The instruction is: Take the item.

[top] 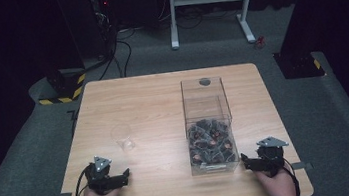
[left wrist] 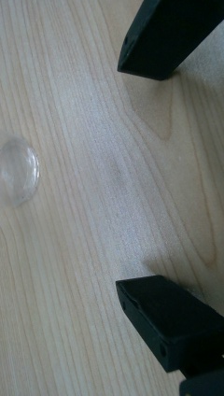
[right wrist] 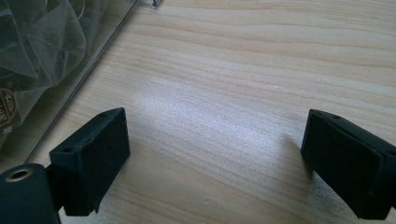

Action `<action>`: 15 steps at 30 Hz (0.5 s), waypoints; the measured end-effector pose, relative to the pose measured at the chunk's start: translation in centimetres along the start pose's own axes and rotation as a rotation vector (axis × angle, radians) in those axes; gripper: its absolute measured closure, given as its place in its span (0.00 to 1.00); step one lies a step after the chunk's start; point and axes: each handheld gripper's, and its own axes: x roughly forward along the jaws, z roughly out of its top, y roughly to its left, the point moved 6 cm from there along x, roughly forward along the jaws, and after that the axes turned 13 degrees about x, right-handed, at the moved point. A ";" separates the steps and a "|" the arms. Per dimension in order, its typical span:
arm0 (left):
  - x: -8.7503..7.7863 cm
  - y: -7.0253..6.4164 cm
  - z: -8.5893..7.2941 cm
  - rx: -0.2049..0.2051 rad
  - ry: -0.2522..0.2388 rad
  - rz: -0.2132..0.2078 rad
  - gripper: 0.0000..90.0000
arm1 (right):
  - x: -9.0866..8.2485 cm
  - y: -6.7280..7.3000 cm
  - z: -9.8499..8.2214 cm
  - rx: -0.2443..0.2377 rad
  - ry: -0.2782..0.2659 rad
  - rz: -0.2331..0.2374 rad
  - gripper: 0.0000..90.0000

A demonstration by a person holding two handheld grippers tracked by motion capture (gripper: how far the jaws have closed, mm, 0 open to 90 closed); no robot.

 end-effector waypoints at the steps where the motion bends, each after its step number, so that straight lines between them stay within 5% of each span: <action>1: 0.0 0.0 0.0 0.005 0.000 -0.008 0.00 | 0.0 0.0 0.0 0.002 0.001 0.000 0.09; 15: -0.5 -0.5 0.3 0.055 0.003 -0.049 0.00 | 0.0 0.0 0.0 0.003 0.001 0.000 0.09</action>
